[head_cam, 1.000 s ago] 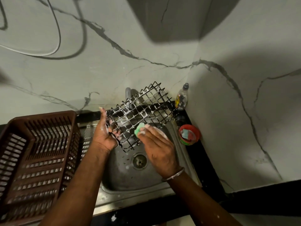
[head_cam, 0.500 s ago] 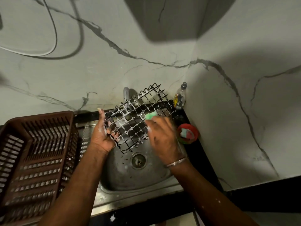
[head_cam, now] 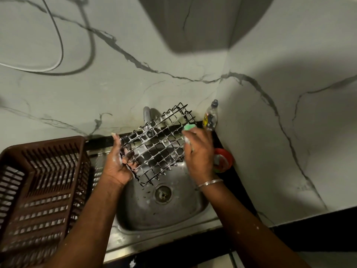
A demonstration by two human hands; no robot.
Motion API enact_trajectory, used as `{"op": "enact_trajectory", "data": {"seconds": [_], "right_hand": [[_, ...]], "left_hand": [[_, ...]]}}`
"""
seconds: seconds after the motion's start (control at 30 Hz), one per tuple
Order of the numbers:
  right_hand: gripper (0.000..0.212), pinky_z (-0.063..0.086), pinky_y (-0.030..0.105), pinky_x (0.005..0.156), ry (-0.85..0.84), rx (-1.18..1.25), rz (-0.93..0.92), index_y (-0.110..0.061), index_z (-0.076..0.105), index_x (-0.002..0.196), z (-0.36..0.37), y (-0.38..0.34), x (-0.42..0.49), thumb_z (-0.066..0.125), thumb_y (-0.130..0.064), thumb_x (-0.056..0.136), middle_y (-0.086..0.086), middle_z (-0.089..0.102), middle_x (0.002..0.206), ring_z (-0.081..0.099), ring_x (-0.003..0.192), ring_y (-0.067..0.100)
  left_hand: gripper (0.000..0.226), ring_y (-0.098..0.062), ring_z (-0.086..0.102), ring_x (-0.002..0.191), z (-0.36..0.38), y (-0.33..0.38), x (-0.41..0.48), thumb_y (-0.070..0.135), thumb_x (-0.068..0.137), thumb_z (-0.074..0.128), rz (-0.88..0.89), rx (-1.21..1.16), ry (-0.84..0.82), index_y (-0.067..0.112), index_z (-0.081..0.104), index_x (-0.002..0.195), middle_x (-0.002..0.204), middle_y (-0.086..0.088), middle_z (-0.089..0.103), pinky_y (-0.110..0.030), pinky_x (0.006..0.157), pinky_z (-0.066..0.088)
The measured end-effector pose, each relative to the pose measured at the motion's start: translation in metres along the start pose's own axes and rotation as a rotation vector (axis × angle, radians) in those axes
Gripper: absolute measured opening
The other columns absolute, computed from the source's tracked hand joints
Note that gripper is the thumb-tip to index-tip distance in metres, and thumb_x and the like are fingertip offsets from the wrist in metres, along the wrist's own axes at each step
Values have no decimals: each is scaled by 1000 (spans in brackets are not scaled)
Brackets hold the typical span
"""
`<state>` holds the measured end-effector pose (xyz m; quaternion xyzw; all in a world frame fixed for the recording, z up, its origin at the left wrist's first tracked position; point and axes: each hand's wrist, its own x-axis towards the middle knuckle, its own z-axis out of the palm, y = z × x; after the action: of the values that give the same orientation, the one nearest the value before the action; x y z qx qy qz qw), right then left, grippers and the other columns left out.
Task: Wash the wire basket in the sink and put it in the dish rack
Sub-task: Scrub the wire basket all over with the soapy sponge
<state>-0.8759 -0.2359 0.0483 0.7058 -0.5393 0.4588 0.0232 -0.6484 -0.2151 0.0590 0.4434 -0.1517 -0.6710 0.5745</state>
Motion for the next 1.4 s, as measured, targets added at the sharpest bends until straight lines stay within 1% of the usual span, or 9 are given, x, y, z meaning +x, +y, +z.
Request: {"op": "enact_trajectory", "data": {"seconds": [0.13, 0.33, 0.4, 0.43, 0.5, 0.77, 0.93, 1.23, 1.4], "right_hand": [[25, 54, 34, 89, 17, 1, -26, -6, 75, 114, 0, 9, 2, 56, -5, 97, 8, 67, 114, 58, 105, 25], [24, 51, 28, 90, 3, 34, -59, -6, 75, 113, 2, 0, 8, 58, -5, 96, 7, 67, 114, 58, 105, 24], [22, 51, 33, 87, 86, 53, 49, -6, 76, 109, 3, 8, 20, 62, 1, 94, 8, 68, 110, 60, 102, 25], [22, 52, 34, 87, 101, 58, 59, -5, 76, 107, 3, 7, 23, 62, 3, 93, 9, 68, 110, 60, 102, 26], [25, 54, 30, 87, 26, 37, -50, -4, 76, 111, 5, -7, 23, 61, 1, 92, 10, 68, 111, 59, 104, 25], [24, 52, 26, 92, -37, 47, -175, -3, 74, 114, 9, -19, 29, 62, 3, 93, 10, 66, 115, 57, 108, 23], [24, 43, 13, 86, 93, 74, 64, -4, 76, 110, 11, -6, 46, 66, 5, 90, 10, 68, 108, 60, 99, 26], [24, 53, 26, 83, 32, 5, -32, -5, 76, 112, 11, -1, 49, 63, -1, 92, 11, 69, 108, 61, 100, 25], [26, 36, 10, 89, 52, -1, 93, -8, 77, 111, 8, 2, 57, 67, -2, 87, 8, 72, 109, 63, 103, 25]], "left_hand": [[126, -14, 60, 42, -4, 1, 0, 72, 69, 68, 25, 19, 24, 7, 20, 166, 50, 1, 59, -33, 64, 64], [95, -29, 70, 51, -10, -2, 1, 74, 32, 98, -23, 14, -68, 13, 60, 93, 53, 2, 58, -46, 52, 63], [119, -48, 76, 90, -6, -1, -4, 76, 37, 96, -28, 43, -54, 2, 58, 123, 99, -13, 79, -60, 75, 65], [146, -59, 62, 118, -6, -1, -6, 77, 41, 93, -31, 66, -13, -2, 41, 151, 154, -36, 44, -69, 95, 56], [176, -53, 67, 96, -7, -2, -6, 75, 33, 97, 12, 76, 25, -1, 3, 162, 99, 24, 41, -64, 76, 63], [168, -32, 31, 67, -18, -4, 0, 79, 34, 96, 10, -2, -23, 1, 21, 163, 92, 11, 37, -35, 48, 55], [90, -15, 63, 48, -29, -9, 14, 76, 35, 98, -8, 34, -137, 18, 51, 86, 57, 0, 60, -35, 45, 55], [67, -26, 63, 85, -48, -14, 26, 77, 56, 92, -17, 60, -16, 21, 66, 82, 86, -3, 64, -49, 86, 54], [88, -12, 60, 46, -43, -17, 23, 78, 43, 95, -41, 72, -68, 17, 59, 96, 50, 8, 58, -45, 74, 56]]}}
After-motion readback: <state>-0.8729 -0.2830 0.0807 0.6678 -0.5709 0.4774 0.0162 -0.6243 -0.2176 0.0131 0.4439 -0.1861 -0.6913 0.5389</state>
